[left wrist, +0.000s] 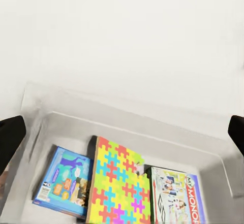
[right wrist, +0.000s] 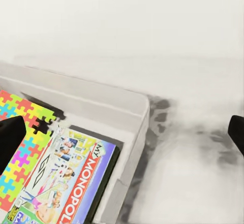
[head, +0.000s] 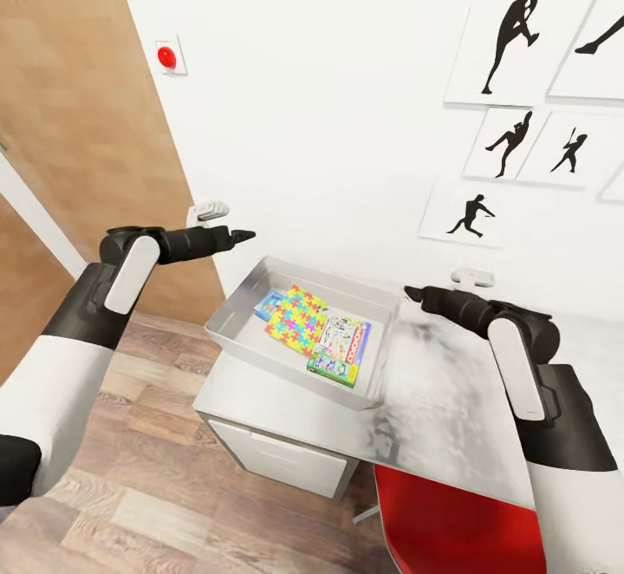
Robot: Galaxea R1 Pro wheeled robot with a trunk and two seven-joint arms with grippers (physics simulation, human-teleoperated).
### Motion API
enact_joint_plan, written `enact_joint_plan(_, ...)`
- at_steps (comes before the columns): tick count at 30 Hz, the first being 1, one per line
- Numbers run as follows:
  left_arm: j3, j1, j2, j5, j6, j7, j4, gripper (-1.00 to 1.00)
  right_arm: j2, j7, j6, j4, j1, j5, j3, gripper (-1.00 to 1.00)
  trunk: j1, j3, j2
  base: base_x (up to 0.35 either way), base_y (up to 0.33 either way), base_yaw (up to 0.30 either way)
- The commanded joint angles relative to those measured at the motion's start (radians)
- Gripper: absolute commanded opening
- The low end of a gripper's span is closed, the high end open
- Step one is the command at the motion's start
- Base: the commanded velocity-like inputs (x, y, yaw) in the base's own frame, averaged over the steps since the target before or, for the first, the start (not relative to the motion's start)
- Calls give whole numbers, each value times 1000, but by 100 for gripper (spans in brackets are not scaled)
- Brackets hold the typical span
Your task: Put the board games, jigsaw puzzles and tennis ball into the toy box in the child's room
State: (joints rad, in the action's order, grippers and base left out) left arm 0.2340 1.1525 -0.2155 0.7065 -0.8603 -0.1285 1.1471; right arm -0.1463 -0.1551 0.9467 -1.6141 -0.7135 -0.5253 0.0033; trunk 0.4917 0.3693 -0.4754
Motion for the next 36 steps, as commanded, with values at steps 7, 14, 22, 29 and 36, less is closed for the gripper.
enact_joint_plan(7, -16, -19, 70, -4, -79, 7, 62, 100, -48, 117, 65, -1, -3, -16, -101, 100, 0, 2, -2, 0, 0, 0)
enact_joint_plan(14, -26, -57, 171, -1, -134, 14, 177, 100, -98, 346, 101, 0, 1, -17, -256, 100, 0, 2, -2, 0, 0, 0)
enact_joint_plan(22, -28, -101, 252, 4, -152, 17, 271, 100, -141, 466, 101, 0, 9, -16, -336, 100, 0, 2, -2, 0, 0, 0)
enact_joint_plan(29, -24, -128, 319, 14, -161, 20, 332, 100, -158, 508, 101, 0, 27, -16, -379, 100, 0, 0, -2, 0, 0, 0)
enact_joint_plan(36, -26, -146, 337, 196, -169, 42, 381, 100, -164, 527, 101, 0, 40, -16, -405, 100, 0, -1, -2, 0, 0, -4)
